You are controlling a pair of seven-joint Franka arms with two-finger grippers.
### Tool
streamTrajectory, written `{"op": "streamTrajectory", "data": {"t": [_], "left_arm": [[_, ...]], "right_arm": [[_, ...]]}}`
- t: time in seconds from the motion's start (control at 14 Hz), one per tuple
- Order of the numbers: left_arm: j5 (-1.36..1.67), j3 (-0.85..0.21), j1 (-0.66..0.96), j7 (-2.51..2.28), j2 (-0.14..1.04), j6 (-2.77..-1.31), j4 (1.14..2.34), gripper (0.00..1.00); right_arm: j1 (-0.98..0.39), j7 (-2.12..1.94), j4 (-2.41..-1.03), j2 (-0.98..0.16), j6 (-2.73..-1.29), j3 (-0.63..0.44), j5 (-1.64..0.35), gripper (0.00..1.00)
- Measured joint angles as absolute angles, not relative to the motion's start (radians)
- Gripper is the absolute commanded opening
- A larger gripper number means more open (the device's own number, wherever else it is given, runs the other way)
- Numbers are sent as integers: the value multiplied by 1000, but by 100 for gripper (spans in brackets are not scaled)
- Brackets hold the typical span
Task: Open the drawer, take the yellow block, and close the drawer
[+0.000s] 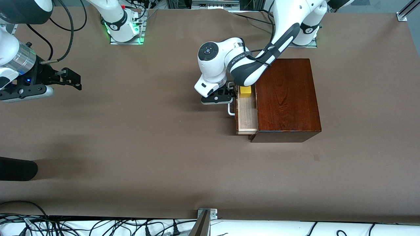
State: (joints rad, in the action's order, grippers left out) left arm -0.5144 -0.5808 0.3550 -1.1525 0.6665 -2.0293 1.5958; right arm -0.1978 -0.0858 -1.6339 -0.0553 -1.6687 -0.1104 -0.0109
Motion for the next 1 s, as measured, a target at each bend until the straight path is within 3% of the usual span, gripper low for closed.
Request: {"op": "streamTrajectory", "data": {"t": [0.57,0.79,1.0], "left_arm": [[-514,-589,396,-1179,703,-2051,1504,100],[-511,-602,395,-1179,685,-1964,1460,100],[-409,-607,371,-1123,578,-1856,1431,100]], "right_arm": [[-196,-79,-1634,-60,-1686,-111,-11,100],[-196,-79,-1634,-62,-1698,-111,-11,100],[-196,-79,-1634,-69,-1726,-111,-11,100]]}}
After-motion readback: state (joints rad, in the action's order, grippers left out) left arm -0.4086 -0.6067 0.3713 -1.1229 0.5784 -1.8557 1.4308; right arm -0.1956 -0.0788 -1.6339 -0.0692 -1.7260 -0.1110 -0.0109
